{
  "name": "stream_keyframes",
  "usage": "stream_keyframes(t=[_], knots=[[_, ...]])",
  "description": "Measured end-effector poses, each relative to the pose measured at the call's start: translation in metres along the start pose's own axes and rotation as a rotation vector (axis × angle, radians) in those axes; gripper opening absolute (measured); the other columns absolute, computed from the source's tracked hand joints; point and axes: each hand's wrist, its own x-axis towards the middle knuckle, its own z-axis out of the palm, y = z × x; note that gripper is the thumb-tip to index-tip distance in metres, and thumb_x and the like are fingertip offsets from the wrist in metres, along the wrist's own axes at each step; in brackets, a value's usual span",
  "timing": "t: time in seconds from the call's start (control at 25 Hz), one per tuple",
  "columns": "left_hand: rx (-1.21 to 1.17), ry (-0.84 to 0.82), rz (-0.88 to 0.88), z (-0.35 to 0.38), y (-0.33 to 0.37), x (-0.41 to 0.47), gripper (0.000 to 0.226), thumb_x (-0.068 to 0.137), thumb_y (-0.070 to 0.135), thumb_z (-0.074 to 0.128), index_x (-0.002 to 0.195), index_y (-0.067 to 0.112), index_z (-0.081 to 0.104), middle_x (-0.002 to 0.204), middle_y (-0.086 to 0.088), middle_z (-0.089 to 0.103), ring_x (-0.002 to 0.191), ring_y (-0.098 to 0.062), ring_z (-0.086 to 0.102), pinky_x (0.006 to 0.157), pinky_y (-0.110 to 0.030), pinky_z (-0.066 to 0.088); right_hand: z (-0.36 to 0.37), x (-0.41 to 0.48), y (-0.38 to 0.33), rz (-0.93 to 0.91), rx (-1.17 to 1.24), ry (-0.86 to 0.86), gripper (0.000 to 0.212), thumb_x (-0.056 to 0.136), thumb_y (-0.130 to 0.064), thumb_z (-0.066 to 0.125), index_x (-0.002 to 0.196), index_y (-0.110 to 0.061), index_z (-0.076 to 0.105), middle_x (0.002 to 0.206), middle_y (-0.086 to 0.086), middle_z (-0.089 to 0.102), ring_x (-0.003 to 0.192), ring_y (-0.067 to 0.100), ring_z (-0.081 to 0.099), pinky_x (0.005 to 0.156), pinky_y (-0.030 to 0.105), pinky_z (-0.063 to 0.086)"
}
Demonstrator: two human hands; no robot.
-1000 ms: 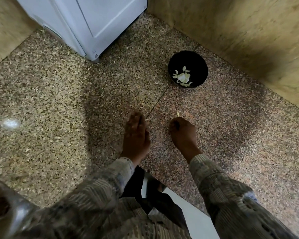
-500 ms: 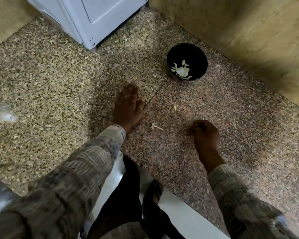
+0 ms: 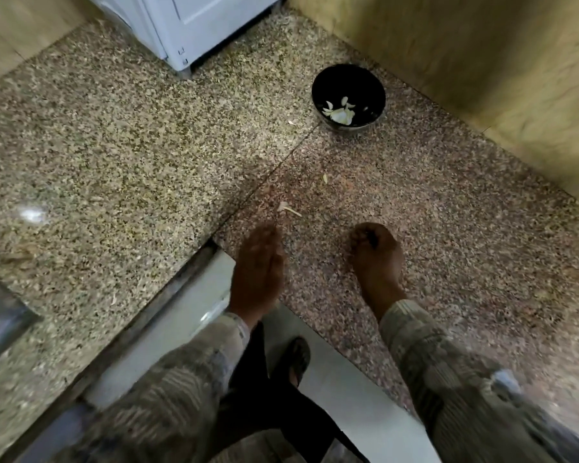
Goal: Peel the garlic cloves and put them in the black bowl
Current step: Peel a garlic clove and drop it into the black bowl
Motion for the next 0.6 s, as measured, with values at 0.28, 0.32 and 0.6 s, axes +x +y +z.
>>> stream_keyframes(t=[0.28, 0.32, 0.6], knots=[[0.256, -0.061, 0.262, 0.037, 0.029, -0.021, 0.055, 0.104, 0.031, 0.036, 0.152, 0.006, 0.045, 0.158, -0.015, 0.043, 0.150, -0.030, 0.034, 0.121, -0.051, 0.028, 0.000, -0.012, 0.008, 0.021, 0.150, -0.027, 0.020, 0.095, -0.008, 0.062, 0.097, -0.022, 0.075, 0.086, 0.001, 0.077, 0.069, 0.017, 0.068, 0.050, 0.028, 0.054], [0.259, -0.067, 0.300, 0.036, 0.029, -0.012, 0.053, 0.103, 0.030, 0.038, 0.148, 0.005, 0.050, 0.154, -0.016, 0.048, 0.147, -0.031, 0.039, 0.120, -0.051, 0.029, -0.001, -0.011, 0.010, 0.023, 0.166, -0.037, 0.019, 0.096, -0.007, 0.062, 0.099, -0.021, 0.075, 0.086, 0.001, 0.077, 0.067, 0.015, 0.067, 0.049, 0.027, 0.054], [0.132, -0.121, 0.155, -0.002, 0.017, 0.089, 0.050, 0.106, 0.038, 0.033, 0.144, 0.014, 0.055, 0.151, -0.007, 0.053, 0.139, -0.027, 0.047, 0.116, -0.038, 0.037, 0.001, -0.011, 0.012, -0.008, 0.064, -0.018, 0.019, 0.091, -0.014, 0.070, 0.098, -0.031, 0.076, 0.084, -0.012, 0.076, 0.079, 0.018, 0.073, 0.066, 0.037, 0.062]])
